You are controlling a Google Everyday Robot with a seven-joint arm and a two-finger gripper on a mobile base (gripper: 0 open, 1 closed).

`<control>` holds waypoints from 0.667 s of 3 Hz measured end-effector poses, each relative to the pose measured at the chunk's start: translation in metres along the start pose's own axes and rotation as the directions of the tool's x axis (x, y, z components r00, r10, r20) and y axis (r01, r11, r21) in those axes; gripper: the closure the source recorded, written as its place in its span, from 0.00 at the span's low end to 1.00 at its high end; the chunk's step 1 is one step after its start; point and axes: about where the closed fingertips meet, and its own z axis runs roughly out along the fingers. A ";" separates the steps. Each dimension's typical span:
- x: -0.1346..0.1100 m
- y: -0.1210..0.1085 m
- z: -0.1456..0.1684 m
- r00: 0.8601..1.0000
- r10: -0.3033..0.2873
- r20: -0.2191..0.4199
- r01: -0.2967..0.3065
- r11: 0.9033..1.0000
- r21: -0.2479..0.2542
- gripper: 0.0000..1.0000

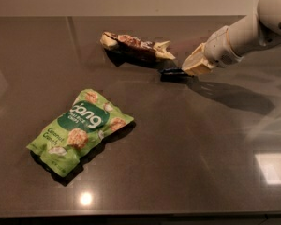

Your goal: Move rxbar blueberry near brown chip bag

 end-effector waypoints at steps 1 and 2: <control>0.006 -0.005 0.011 1.000 -0.023 -0.006 0.023 0.999 0.026 0.59; 0.007 -0.007 0.018 0.998 -0.051 -0.021 0.052 0.997 0.049 0.36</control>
Offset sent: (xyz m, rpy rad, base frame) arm 0.0174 0.0015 -0.0181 -0.0683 -0.1104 -0.0033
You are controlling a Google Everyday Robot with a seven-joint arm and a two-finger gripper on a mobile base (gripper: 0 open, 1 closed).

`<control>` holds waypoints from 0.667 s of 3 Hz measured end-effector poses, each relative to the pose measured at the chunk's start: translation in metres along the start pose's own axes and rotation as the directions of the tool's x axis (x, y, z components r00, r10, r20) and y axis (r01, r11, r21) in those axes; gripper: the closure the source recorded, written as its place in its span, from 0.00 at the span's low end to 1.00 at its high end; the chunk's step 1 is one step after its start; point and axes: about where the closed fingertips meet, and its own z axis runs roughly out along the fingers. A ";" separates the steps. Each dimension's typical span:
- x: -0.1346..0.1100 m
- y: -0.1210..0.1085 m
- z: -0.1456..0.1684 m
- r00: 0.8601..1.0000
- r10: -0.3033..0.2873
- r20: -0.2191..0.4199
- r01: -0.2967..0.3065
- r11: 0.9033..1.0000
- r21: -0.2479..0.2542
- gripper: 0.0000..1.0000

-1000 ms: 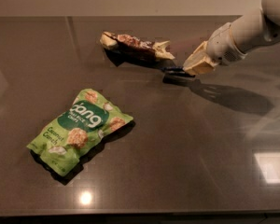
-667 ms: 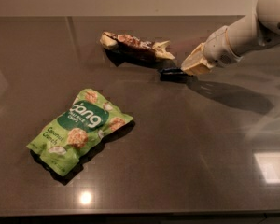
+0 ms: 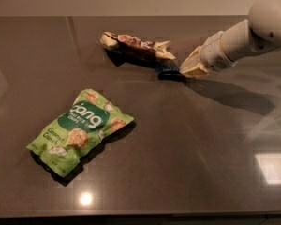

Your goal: Move rxbar blueberry near brown chip bag

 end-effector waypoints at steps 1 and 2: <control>-0.001 0.001 0.002 1.000 -0.001 0.001 0.001 1.000 -0.003 0.13; -0.002 0.001 0.004 1.000 -0.002 0.002 0.002 1.000 -0.007 0.00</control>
Offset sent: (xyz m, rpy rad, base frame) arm 0.0004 0.0018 -0.0012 0.0005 0.0015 0.0024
